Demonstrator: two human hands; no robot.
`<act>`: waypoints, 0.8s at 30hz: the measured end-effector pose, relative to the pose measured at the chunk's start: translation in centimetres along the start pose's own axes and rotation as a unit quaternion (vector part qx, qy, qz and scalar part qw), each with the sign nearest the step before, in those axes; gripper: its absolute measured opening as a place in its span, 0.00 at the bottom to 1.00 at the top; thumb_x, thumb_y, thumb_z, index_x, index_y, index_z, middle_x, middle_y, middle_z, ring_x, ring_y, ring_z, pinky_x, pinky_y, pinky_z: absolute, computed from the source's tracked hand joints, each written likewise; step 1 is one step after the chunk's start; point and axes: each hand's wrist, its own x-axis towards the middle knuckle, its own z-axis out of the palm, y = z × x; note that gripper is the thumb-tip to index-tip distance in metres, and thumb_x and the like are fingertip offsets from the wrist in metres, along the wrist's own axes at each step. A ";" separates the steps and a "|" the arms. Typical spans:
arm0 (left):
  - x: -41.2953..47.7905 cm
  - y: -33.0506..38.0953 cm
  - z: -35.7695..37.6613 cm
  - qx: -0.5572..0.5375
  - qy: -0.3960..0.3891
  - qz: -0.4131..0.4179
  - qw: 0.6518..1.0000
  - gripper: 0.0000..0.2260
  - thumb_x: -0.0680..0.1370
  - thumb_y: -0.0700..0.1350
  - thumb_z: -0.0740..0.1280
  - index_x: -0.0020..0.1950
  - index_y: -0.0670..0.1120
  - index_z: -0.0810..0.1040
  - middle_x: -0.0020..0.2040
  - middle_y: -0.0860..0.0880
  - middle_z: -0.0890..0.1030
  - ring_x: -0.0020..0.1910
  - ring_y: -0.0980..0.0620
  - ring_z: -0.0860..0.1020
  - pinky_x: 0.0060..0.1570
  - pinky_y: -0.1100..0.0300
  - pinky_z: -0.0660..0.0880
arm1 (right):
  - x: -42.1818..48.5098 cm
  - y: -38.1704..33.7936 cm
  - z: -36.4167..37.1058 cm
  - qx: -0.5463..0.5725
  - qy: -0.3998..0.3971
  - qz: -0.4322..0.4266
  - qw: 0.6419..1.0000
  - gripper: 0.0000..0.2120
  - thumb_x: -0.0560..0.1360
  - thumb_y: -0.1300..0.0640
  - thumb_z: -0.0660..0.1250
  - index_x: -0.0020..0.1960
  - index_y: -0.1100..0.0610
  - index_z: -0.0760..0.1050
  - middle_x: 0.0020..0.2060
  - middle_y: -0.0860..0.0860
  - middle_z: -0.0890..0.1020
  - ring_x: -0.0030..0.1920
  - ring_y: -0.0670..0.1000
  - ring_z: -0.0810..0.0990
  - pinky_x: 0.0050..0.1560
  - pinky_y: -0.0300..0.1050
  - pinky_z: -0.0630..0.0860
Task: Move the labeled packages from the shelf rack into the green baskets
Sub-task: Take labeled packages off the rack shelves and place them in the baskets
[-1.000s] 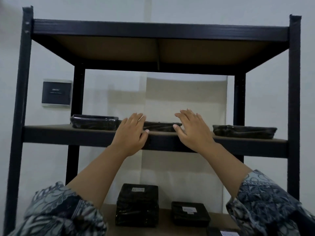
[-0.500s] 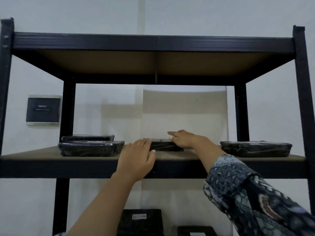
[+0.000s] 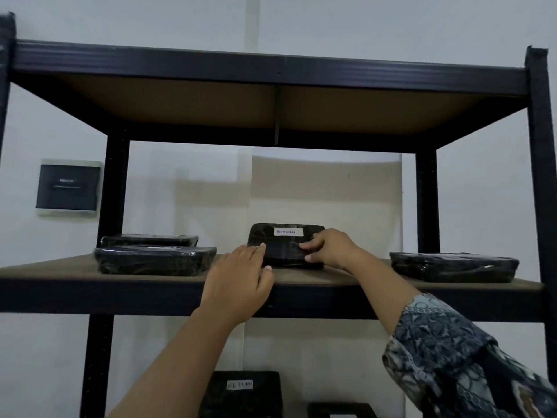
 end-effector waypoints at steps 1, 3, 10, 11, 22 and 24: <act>0.0 0.0 0.0 0.002 0.004 0.000 1.000 0.30 0.75 0.54 0.43 0.71 0.44 0.65 0.66 0.48 0.73 0.64 0.52 0.69 0.59 0.56 0.67 | -0.2 0.2 0.1 -0.002 0.008 -0.004 1.000 0.18 0.71 0.59 0.72 0.60 0.52 0.79 0.69 0.52 0.72 0.68 0.53 0.70 0.66 0.41 0.63; 0.0 0.1 0.0 0.006 0.010 0.003 1.000 0.33 0.72 0.56 0.39 0.71 0.44 0.66 0.65 0.48 0.74 0.63 0.52 0.70 0.58 0.56 0.68 | -0.3 0.4 0.2 -0.004 0.021 -0.012 1.000 0.18 0.70 0.60 0.73 0.60 0.52 0.79 0.70 0.52 0.69 0.69 0.52 0.68 0.69 0.42 0.62; -0.1 0.2 0.0 0.011 0.011 0.004 1.000 0.34 0.72 0.56 0.37 0.71 0.44 0.65 0.66 0.49 0.73 0.65 0.52 0.68 0.59 0.57 0.67 | -0.4 0.7 0.6 -0.016 0.026 -0.017 0.999 0.17 0.72 0.59 0.71 0.61 0.51 0.78 0.72 0.52 0.67 0.71 0.52 0.66 0.71 0.43 0.60; -0.1 0.2 -0.1 0.011 0.006 0.004 1.000 0.32 0.73 0.55 0.38 0.71 0.44 0.65 0.67 0.49 0.73 0.66 0.52 0.67 0.61 0.57 0.66 | -0.4 0.7 0.6 -0.014 0.025 -0.014 0.999 0.17 0.73 0.59 0.70 0.61 0.50 0.78 0.72 0.52 0.68 0.71 0.52 0.67 0.71 0.43 0.59; 0.0 -0.4 0.6 0.005 -0.002 0.020 1.000 0.22 0.80 0.52 0.48 0.69 0.44 0.68 0.66 0.49 0.74 0.65 0.51 0.68 0.61 0.55 0.66 | -0.2 -0.5 0.9 -0.140 0.021 0.006 0.990 0.14 0.79 0.54 0.60 0.63 0.45 0.75 0.62 0.51 0.77 0.59 0.52 0.75 0.56 0.41 0.70; 0.0 -0.4 0.6 0.000 -0.002 0.019 1.000 0.22 0.80 0.53 0.48 0.69 0.44 0.68 0.65 0.48 0.74 0.65 0.51 0.68 0.61 0.54 0.66 | -0.5 -0.7 0.8 -0.173 0.004 0.016 0.985 0.16 0.80 0.51 0.57 0.66 0.43 0.72 0.66 0.51 0.74 0.64 0.53 0.72 0.61 0.46 0.69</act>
